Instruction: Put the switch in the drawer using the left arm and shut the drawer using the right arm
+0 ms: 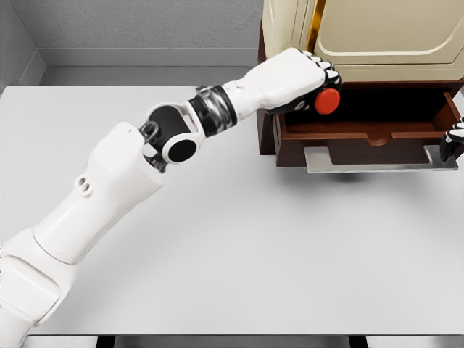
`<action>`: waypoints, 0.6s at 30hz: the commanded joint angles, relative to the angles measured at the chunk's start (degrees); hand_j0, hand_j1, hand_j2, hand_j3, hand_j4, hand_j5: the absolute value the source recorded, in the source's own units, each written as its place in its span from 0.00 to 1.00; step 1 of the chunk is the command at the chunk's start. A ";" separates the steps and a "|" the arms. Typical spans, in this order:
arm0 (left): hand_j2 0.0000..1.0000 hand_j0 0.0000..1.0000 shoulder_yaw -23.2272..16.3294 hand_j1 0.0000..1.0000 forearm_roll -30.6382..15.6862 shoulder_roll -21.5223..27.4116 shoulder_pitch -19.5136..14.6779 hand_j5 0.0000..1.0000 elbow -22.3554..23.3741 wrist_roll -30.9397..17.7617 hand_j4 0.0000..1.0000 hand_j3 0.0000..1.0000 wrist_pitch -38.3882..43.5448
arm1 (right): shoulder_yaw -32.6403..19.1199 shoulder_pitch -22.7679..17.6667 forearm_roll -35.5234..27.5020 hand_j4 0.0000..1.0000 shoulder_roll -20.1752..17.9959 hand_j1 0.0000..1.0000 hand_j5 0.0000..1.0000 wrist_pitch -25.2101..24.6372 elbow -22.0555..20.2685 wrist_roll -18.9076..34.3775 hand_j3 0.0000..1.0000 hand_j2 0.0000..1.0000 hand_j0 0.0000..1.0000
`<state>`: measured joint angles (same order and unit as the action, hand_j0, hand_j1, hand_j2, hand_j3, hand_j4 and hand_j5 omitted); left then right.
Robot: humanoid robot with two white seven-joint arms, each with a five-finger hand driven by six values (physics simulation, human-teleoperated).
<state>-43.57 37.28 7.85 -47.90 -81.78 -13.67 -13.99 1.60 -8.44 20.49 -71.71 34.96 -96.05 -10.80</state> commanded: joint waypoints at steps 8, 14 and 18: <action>0.78 0.78 -0.73 0.78 0.51 -1.26 0.00 0.78 1.18 0.13 0.78 0.78 0.10 | -0.02 -0.09 -0.37 0.20 -0.10 0.20 0.20 0.04 0.08 -0.01 0.20 0.20 0.20; 0.81 0.81 -0.64 0.81 0.60 -1.17 0.00 0.81 1.18 0.13 0.81 0.81 0.19 | -0.02 -0.09 -0.37 0.21 -0.10 0.21 0.21 0.04 0.08 -0.01 0.21 0.21 0.21; 0.81 0.81 -0.64 0.81 0.60 -1.17 0.18 0.81 0.92 0.13 0.81 0.81 0.19 | -0.02 -0.09 -0.37 0.21 -0.10 0.21 0.21 0.04 0.08 -0.01 0.21 0.21 0.21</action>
<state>-44.26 38.01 6.66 -47.72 -80.77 -13.57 -13.82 1.60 -8.53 20.50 -71.70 34.96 -95.98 -10.79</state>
